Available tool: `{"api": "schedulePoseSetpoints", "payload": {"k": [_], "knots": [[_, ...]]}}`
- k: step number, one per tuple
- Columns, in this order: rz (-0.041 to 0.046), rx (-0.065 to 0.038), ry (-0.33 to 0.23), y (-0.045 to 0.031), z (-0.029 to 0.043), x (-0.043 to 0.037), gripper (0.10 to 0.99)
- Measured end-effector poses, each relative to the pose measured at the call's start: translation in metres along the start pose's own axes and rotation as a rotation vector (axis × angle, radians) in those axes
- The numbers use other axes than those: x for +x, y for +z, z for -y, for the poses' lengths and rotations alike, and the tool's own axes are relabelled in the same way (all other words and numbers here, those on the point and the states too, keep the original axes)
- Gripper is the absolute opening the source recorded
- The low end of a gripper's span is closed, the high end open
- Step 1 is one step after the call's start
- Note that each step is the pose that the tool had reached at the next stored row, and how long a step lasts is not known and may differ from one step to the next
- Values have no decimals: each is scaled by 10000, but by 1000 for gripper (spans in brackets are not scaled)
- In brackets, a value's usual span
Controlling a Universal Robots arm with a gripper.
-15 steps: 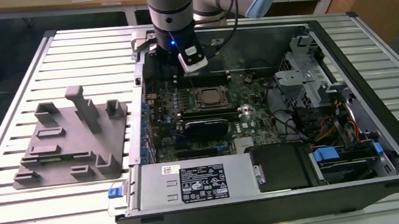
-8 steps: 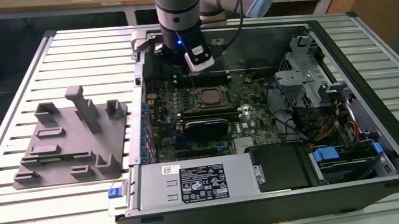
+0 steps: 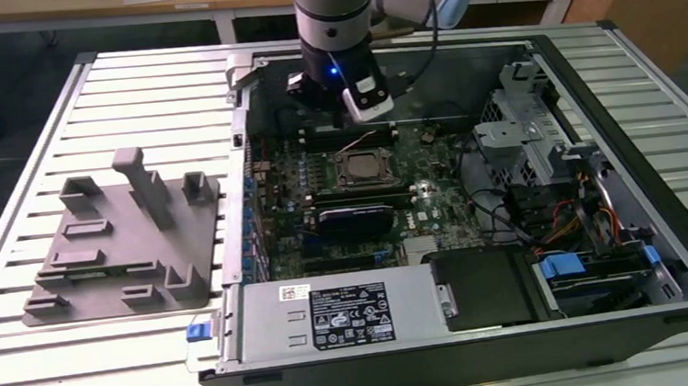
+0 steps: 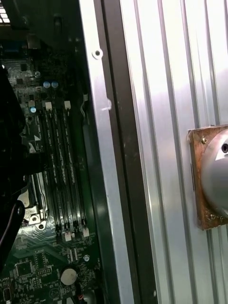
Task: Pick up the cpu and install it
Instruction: 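Install the first cpu locking lever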
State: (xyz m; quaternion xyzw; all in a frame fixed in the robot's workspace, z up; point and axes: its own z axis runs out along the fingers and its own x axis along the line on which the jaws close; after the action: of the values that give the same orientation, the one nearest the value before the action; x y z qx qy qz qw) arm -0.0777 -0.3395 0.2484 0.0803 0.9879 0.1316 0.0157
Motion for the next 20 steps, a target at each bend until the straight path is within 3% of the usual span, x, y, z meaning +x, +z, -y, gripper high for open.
{"api": "schedulePoseSetpoints", "payload": {"k": [7,16,20], "knots": [[4,2,31,7,-20,-131,106],[7,4,35,9,-22,-140,106],[66,23,19,20,-19,-139,106]]}}
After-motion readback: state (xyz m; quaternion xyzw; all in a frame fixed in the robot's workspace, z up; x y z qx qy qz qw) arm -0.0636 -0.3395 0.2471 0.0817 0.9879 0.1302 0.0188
